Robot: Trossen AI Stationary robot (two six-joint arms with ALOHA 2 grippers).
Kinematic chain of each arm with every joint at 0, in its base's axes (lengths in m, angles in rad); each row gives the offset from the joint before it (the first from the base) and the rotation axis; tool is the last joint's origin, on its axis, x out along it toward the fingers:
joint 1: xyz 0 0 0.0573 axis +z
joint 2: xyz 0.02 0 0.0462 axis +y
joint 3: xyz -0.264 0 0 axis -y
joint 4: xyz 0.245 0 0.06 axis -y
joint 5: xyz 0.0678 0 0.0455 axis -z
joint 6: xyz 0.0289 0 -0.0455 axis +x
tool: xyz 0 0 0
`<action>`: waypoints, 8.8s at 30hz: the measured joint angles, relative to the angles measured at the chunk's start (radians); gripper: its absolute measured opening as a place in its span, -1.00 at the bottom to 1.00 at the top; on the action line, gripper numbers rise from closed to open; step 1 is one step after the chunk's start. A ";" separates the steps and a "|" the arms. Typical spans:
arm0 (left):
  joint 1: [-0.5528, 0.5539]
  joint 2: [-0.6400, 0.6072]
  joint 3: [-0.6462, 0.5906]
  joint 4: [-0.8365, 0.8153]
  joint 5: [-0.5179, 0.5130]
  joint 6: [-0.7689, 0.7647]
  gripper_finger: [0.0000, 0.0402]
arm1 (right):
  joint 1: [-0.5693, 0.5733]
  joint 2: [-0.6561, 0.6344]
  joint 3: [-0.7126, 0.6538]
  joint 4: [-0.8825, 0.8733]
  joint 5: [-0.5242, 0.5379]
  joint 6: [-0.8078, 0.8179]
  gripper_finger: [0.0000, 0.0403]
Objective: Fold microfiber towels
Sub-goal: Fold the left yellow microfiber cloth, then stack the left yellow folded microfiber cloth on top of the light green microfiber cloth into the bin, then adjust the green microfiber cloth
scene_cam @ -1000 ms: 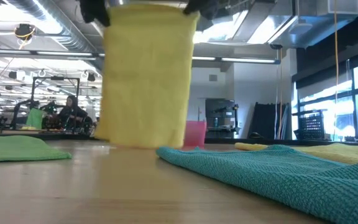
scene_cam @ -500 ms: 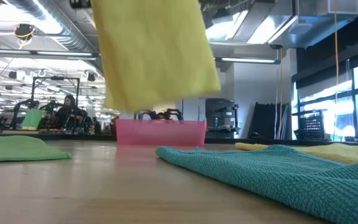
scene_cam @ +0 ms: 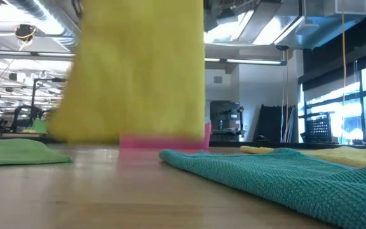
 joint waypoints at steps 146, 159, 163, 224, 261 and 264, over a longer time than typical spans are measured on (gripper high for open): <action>-0.091 -0.196 -0.537 0.390 -0.343 -0.361 -0.41 | -0.149 0.439 -0.380 0.549 -0.284 0.330 -0.94; -0.091 -0.195 -0.537 0.365 -0.389 -0.312 -0.41 | -0.197 0.431 0.196 0.099 -0.016 0.032 -0.97; -0.091 -0.195 -0.537 0.364 -0.392 -0.312 -0.41 | -0.274 0.431 0.262 0.097 0.053 0.013 -0.97; -0.087 -0.164 -0.591 0.424 -0.253 -0.238 -0.41 | -0.530 0.447 0.537 -0.405 0.032 -0.170 0.17; -0.472 0.465 -0.442 0.523 -0.517 -0.635 -0.41 | -0.051 -0.282 -0.830 0.170 -0.096 0.336 -0.20; -0.472 0.512 -0.412 0.542 -0.514 -0.650 -0.41 | -0.017 -0.330 -0.889 0.188 -0.096 0.385 -0.20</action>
